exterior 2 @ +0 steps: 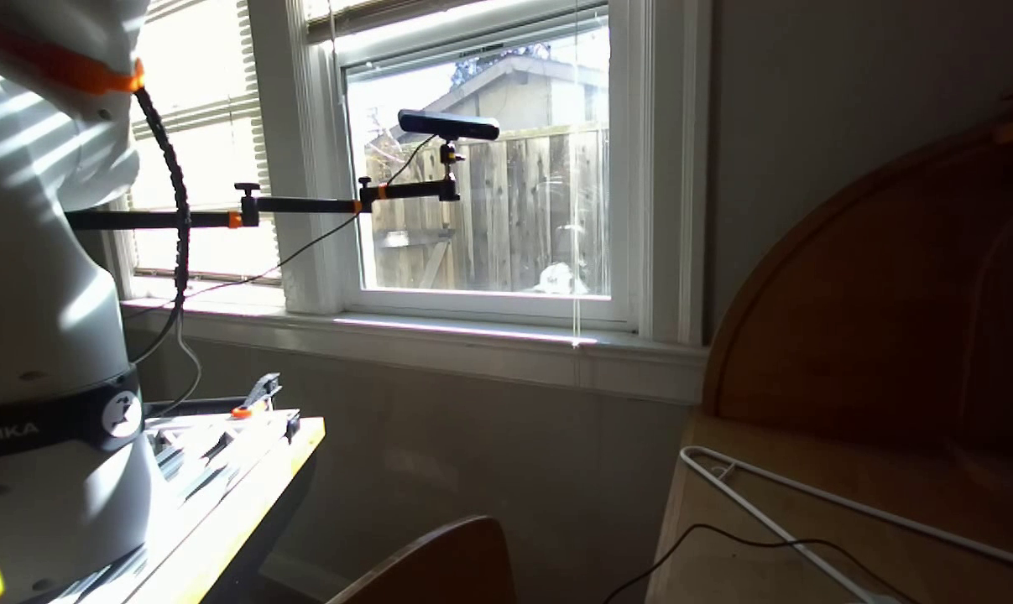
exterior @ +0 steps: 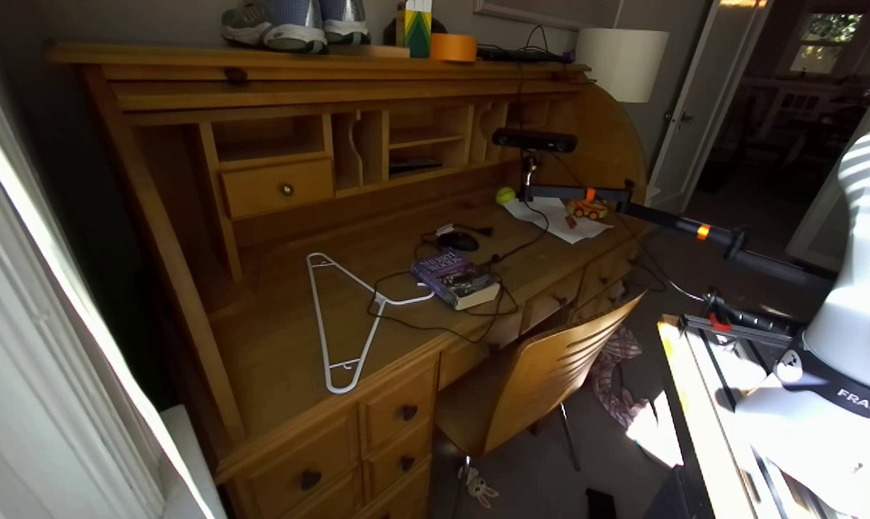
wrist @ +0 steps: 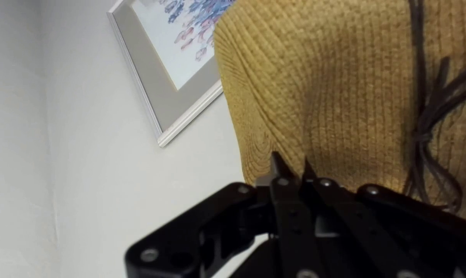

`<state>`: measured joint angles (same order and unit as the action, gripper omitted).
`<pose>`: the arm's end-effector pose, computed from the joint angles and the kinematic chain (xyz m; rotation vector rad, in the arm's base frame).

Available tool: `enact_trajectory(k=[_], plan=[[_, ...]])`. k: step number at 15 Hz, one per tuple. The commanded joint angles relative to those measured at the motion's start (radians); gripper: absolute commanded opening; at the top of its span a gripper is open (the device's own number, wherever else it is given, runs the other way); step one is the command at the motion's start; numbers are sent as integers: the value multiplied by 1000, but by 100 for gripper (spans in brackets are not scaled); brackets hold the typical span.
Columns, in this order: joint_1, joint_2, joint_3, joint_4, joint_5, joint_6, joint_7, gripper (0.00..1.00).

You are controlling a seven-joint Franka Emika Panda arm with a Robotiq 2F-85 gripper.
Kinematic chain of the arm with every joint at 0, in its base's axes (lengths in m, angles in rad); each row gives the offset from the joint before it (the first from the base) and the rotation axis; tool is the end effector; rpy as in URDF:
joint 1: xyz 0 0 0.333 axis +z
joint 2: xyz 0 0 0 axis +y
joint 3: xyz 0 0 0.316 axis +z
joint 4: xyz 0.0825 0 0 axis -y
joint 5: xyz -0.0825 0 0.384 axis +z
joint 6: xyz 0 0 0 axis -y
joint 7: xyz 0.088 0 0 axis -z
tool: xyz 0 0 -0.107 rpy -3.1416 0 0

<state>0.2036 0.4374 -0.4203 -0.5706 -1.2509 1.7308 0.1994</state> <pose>0.5665 -0.0895 0.9162 1.5316 -0.5288 0.7211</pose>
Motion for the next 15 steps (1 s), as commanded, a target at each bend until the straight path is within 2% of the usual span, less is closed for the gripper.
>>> enact_trajectory(k=[1,7,15], plan=[[-61,39,-4,59,11,77,3,2],[-154,59,15,70,42,252,-48,2],[-256,39,90,63,208,423,-243,2]])
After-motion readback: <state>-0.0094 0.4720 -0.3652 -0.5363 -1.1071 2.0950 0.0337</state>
